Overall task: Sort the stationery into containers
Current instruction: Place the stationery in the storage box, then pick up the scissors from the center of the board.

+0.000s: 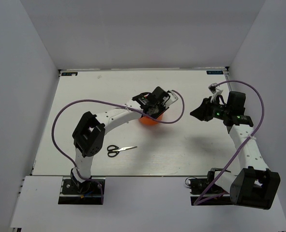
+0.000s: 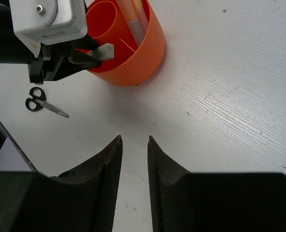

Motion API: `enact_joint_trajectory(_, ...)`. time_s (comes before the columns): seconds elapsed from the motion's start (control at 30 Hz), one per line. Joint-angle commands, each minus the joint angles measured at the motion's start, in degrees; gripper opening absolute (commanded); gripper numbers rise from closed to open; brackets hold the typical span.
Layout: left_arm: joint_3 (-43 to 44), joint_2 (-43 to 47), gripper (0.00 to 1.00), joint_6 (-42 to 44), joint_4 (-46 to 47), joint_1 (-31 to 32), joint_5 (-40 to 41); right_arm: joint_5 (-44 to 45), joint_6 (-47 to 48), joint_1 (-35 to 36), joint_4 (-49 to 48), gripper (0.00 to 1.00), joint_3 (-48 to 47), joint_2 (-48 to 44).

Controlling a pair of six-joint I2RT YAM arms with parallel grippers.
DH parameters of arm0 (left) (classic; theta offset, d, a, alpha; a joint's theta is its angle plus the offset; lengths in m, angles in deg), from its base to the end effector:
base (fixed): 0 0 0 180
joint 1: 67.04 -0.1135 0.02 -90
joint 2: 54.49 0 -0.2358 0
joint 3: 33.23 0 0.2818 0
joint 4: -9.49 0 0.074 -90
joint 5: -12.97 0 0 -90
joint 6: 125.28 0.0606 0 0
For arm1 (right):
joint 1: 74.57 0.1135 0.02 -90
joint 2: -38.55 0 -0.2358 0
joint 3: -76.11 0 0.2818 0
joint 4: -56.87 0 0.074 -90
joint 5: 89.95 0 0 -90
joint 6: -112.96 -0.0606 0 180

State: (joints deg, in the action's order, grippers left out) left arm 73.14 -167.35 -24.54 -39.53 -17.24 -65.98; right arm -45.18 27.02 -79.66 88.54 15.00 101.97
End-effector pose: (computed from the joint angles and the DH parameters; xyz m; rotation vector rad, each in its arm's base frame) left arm 0.3104 -0.3493 0.1889 1.2012 2.2078 -0.0317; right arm 0.2955 0.0169 0.2478 -0.4266 2.0107 0.7481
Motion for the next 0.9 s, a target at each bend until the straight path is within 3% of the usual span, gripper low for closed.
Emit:
enact_joint_trajectory(0.0, -0.5, 2.7, 0.45, 0.2, 1.8, 0.6, 1.9, -1.5, -0.7, -0.4, -1.8, 0.31, 1.2, -1.1)
enact_joint_trajectory(0.07, -0.6, 3.0, 0.48, 0.4, 1.8, 0.6, 2.0, -1.7, -0.7, -0.5, -1.7, 0.33, 1.3, -1.4)
enact_joint_trajectory(0.33, -1.4, 6.0, 0.46, -1.2, 2.5, 1.3, 0.7, -2.1, -0.5, -0.5, -1.9, 0.33, 1.3, -1.2)
enact_joint_trajectory(0.4, -2.9, 7.0, 0.38, -1.8, 3.2, 2.0, 0.1, -2.3, -0.5, -0.5, -1.8, 0.33, 1.1, -1.2)
enact_joint_trajectory(0.43, -3.2, 9.3, 0.24, -2.6, 3.1, 2.7, 0.1, -2.5, -0.2, -0.5, -1.8, 0.33, 1.2, -1.2)
enact_joint_trajectory(0.53, -7.3, 15.3, 0.00, -5.4, 4.1, 4.2, -0.1, -3.7, 0.9, -0.4, -1.1, 0.33, 1.1, -0.9)
enact_joint_trajectory(0.63, -15.6, 24.3, 0.00, -9.9, 5.5, 4.0, -0.6, -7.5, 3.8, 0.2, 0.8, 0.24, 0.4, -0.4)
enact_joint_trajectory(0.67, -19.4, 28.4, 0.02, -10.2, 5.4, 3.9, -0.8, -9.7, 5.1, 0.3, 1.2, 0.20, 0.4, -0.1)
enact_joint_trajectory(0.7, -22.7, 30.3, 0.09, -12.9, 4.0, 3.6, -1.1, -10.0, 5.8, 0.9, 1.6, 0.16, -0.3, 0.2)
enact_joint_trajectory(0.73, -24.2, 32.3, 0.23, -13.8, 2.7, 1.6, -2.7, -10.1, 6.3, 1.3, 2.8, 0.09, -0.6, 0.5)
enact_joint_trajectory(0.77, -27.0, 37.0, 0.47, -14.5, 1.5, 0.7, -3.9, -10.3, 7.2, 1.7, 3.0, 0.09, -0.5, 0.6)
enact_joint_trajectory(0.87, -32.3, 41.0, 0.59, -12.6, -6.2, -3.6, -8.1, -9.4, 8.2, 4.4, 3.7, 0.09, -0.8, 1.1)
